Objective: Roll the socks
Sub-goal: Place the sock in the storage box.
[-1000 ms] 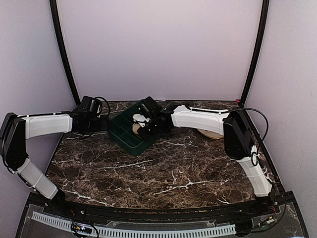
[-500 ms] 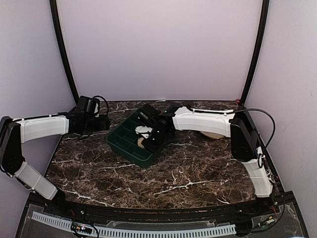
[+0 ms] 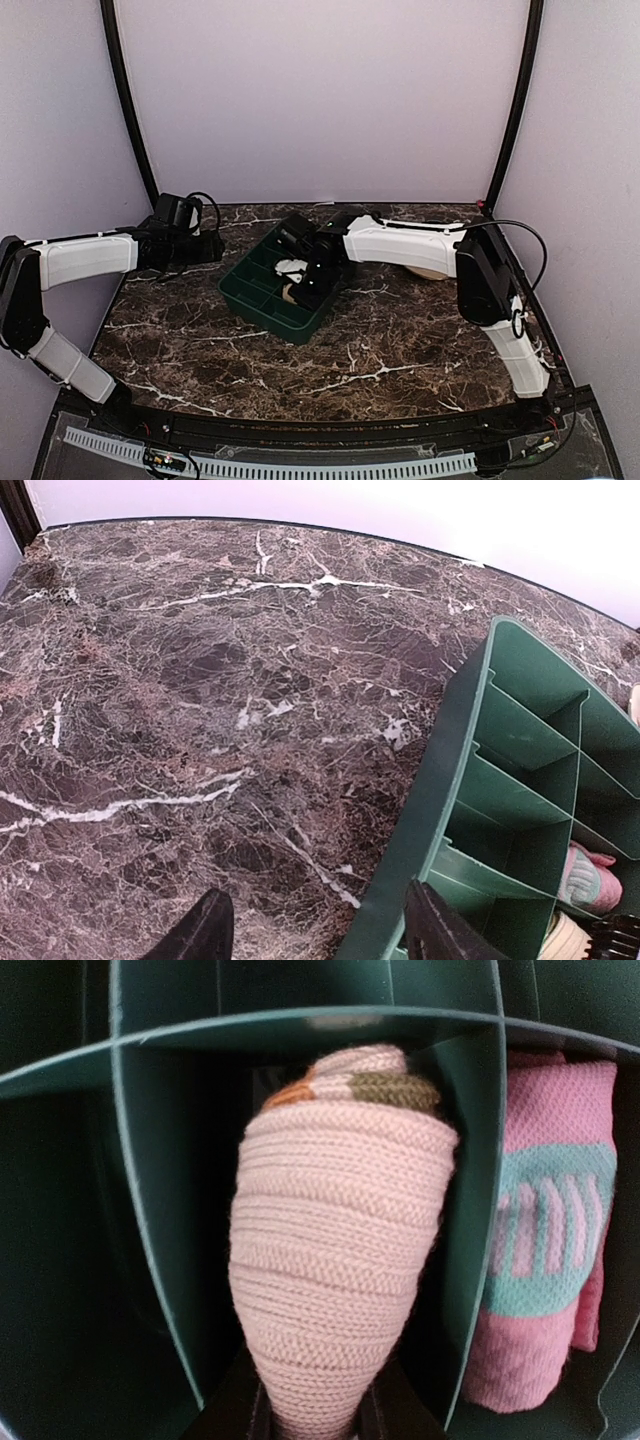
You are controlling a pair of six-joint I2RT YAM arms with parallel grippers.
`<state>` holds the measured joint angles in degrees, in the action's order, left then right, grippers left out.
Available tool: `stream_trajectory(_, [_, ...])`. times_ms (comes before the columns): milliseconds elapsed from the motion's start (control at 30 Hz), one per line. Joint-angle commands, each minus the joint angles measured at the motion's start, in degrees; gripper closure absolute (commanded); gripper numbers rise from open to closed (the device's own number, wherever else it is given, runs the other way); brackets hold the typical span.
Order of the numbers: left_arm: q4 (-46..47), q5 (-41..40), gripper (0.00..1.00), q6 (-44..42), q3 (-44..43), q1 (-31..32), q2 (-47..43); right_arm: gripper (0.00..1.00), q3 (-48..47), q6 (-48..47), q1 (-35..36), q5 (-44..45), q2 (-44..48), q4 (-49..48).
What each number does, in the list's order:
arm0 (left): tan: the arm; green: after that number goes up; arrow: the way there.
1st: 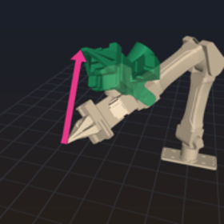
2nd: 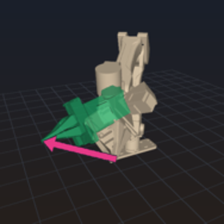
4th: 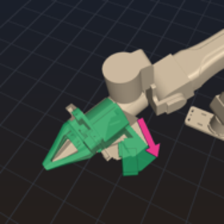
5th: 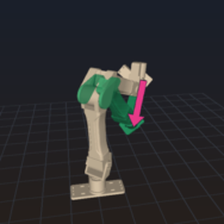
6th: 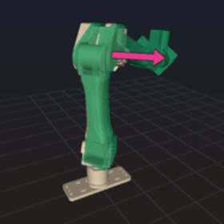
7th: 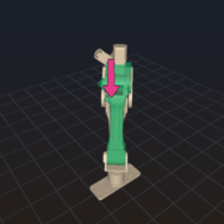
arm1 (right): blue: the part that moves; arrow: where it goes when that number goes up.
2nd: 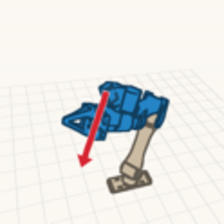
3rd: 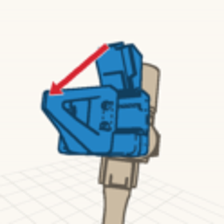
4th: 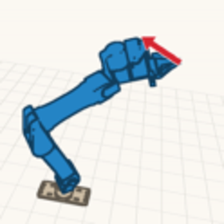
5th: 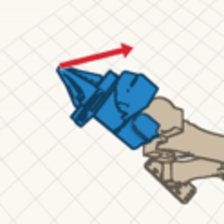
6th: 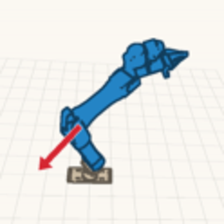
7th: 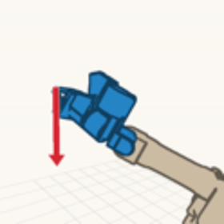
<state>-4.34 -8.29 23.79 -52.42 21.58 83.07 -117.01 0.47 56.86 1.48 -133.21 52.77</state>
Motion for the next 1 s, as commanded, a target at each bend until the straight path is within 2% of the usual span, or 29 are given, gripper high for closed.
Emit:
stream_trajectory(0, [1.08,1.03,0.39,-0.12,0.72,-0.23,-1.46,0.93,0.16,-0.37,-0.92,-0.77,-2.51,4.62])
stream_trajectory(133, [1.10,1.27,0.39,-0.14,0.57,-0.23,-1.24,0.78,0.05,-0.68,-1.44,-0.69,-3.66,5.17])
stream_trajectory(400, [1.33,1.39,0.39,-0.41,0.40,-0.23,-0.83,0.62,-1.03,-0.73,-1.49,0.18,-1.80,4.94])
stream_trajectory(767, [0.36,0.51,0.39,-0.93,-0.86,-0.23,-0.45,0.55,-5.15,-0.58,-1.58,2.77,2.88,7.15])
stream_trajectory(967, [-0.36,0.73,0.39,-0.79,-2.03,-0.29,0.27,0.52,-1.86,-0.38,-1.66,3.21,5.69,5.77])
